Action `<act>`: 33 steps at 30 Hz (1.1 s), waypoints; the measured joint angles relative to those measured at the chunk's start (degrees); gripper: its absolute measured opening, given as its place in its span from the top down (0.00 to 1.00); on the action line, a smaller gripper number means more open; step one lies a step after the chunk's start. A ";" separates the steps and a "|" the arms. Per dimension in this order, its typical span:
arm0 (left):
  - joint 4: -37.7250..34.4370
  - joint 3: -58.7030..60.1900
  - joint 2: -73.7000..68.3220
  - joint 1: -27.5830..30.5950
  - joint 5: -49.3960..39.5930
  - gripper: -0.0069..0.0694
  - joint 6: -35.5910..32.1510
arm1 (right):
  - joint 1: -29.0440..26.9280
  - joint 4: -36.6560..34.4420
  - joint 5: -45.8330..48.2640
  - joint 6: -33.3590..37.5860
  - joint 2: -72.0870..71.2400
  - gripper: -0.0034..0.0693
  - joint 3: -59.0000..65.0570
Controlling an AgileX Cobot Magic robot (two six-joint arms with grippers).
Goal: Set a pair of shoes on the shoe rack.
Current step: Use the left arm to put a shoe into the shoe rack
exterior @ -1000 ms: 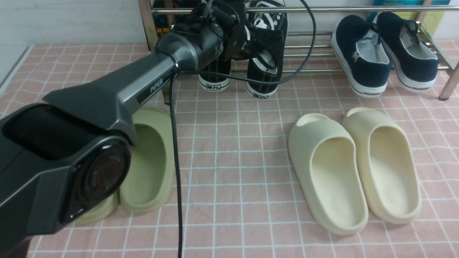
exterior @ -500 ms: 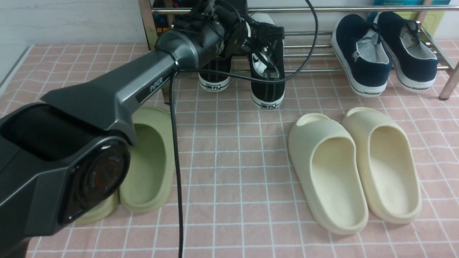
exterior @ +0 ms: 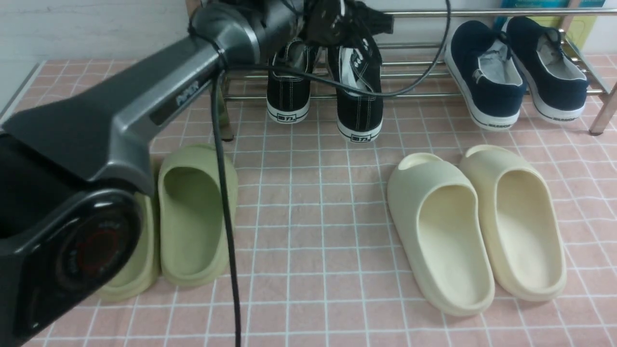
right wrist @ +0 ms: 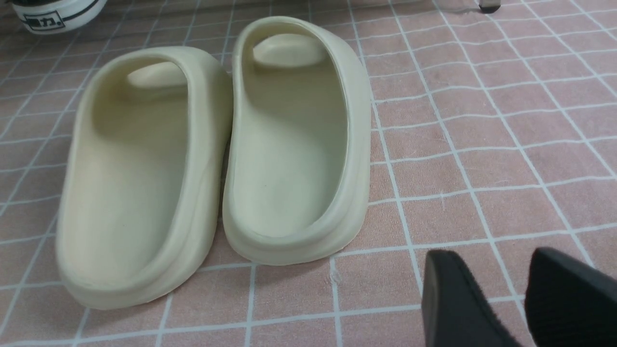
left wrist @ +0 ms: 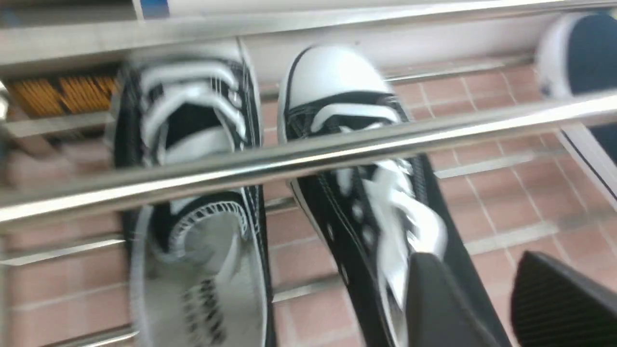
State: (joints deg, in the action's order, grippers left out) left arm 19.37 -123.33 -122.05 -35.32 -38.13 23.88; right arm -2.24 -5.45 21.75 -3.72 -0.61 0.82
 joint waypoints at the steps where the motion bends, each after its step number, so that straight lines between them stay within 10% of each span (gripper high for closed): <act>1: -0.38 -0.31 1.46 -0.75 -4.45 0.70 -2.98 | 0.00 0.00 0.00 0.00 0.00 0.62 0.00; 5: -6.05 -0.37 2.08 -2.13 -19.78 0.89 -8.94 | 0.00 0.00 0.00 0.00 0.00 0.62 0.00; 11: -17.03 -0.31 -4.61 -1.87 -28.98 0.91 -13.91 | 0.00 0.00 0.00 0.00 0.00 0.62 0.00; 16: -21.83 -0.20 -8.85 -1.94 -25.19 0.91 -17.06 | 0.00 0.00 0.00 0.00 0.00 0.62 0.00; 33: -5.81 -0.01 -9.38 -2.31 -4.74 0.91 -8.37 | 0.00 0.00 0.00 0.00 0.00 0.62 0.00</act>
State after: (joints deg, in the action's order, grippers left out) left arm 13.56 -123.34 -131.43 -37.63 -42.87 15.52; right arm -2.24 -5.45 21.75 -3.72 -0.61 0.82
